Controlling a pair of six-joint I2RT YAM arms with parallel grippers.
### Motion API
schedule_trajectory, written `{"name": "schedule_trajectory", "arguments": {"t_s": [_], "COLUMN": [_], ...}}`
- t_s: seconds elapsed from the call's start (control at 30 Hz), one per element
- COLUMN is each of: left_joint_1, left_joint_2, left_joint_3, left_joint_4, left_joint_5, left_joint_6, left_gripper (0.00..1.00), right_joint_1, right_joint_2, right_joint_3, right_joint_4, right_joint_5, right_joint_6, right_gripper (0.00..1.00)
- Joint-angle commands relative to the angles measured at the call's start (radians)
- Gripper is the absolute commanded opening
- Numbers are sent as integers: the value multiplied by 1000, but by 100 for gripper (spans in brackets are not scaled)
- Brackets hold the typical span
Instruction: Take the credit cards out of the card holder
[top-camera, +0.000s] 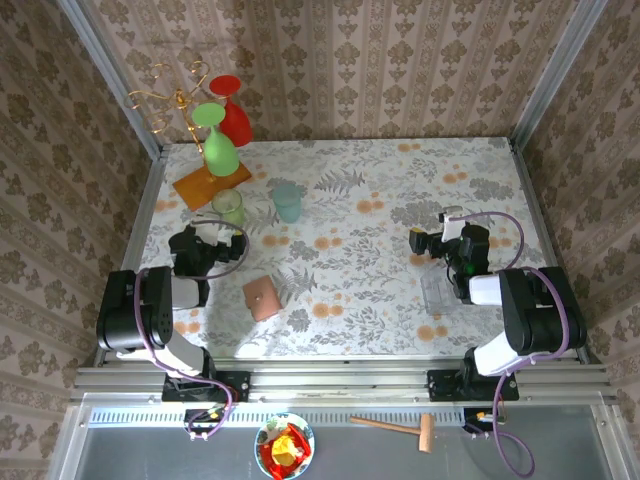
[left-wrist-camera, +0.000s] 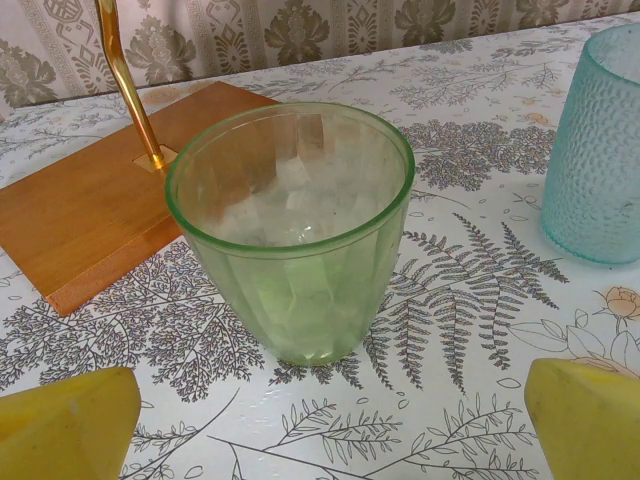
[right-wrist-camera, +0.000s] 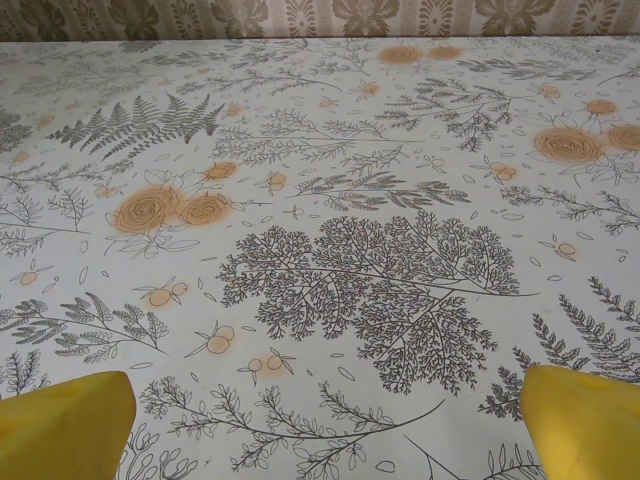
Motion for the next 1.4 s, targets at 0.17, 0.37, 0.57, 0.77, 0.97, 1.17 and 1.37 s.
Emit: {"name": "schedule_trajectory", "arguments": {"t_s": [0.17, 0.37, 0.57, 0.77, 0.97, 1.17, 1.37], "left_joint_1": [6, 6, 6, 6, 9, 8, 8], "left_joint_2": [-3, -3, 0, 0, 0, -2, 0], "left_joint_3": [12, 10, 13, 14, 23, 25, 27], "left_joint_4": [0, 2, -1, -3, -18, -24, -26], "left_joint_5": [24, 23, -5, -4, -48, -140, -141], "left_joint_6": [-2, -3, -12, -13, -32, -64, -62], "left_gripper": [100, 100, 100, 100, 100, 100, 100], "right_joint_1": [-4, -4, -3, -5, -8, -8, -8], "right_joint_2": [-1, 0, 1, 0, 0, 1, 1], "right_joint_3": [11, 10, 9, 9, 11, 11, 12], "right_joint_4": [30, 30, 32, 30, 27, 27, 26], "right_joint_5": [-8, -8, -8, -8, -9, -11, -11], "right_joint_6": [-14, -14, -14, -13, -10, -10, -10], "right_gripper": [100, 100, 100, 100, 100, 100, 100]}}
